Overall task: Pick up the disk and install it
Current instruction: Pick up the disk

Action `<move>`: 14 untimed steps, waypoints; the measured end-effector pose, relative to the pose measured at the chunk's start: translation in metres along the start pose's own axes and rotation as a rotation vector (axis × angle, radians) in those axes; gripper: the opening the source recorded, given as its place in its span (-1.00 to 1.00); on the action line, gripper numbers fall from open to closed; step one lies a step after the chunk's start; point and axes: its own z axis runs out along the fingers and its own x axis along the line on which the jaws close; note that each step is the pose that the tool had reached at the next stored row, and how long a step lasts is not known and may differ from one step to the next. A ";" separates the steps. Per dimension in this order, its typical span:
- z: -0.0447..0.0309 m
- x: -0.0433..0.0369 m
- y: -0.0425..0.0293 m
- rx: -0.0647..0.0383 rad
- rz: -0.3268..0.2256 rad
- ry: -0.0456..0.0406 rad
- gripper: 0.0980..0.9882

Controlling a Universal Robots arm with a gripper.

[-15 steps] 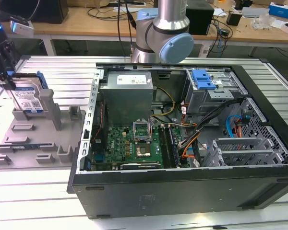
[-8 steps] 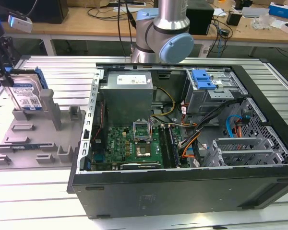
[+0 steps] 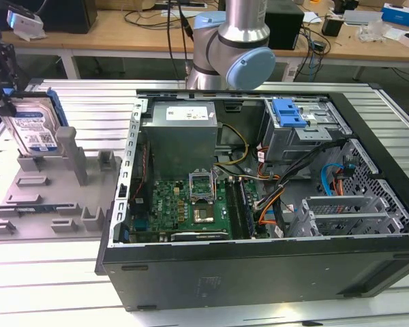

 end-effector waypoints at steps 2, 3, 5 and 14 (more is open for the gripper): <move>-0.0067 0.0001 -0.0004 0.000 0.000 -0.0018 -0.39; -0.0104 0.0002 -0.0006 0.000 0.000 -0.0030 -0.39; -0.0185 0.0004 -0.0008 0.000 0.000 -0.0062 -0.39; -0.0484 0.0016 -0.0028 0.000 0.000 -0.0222 -0.39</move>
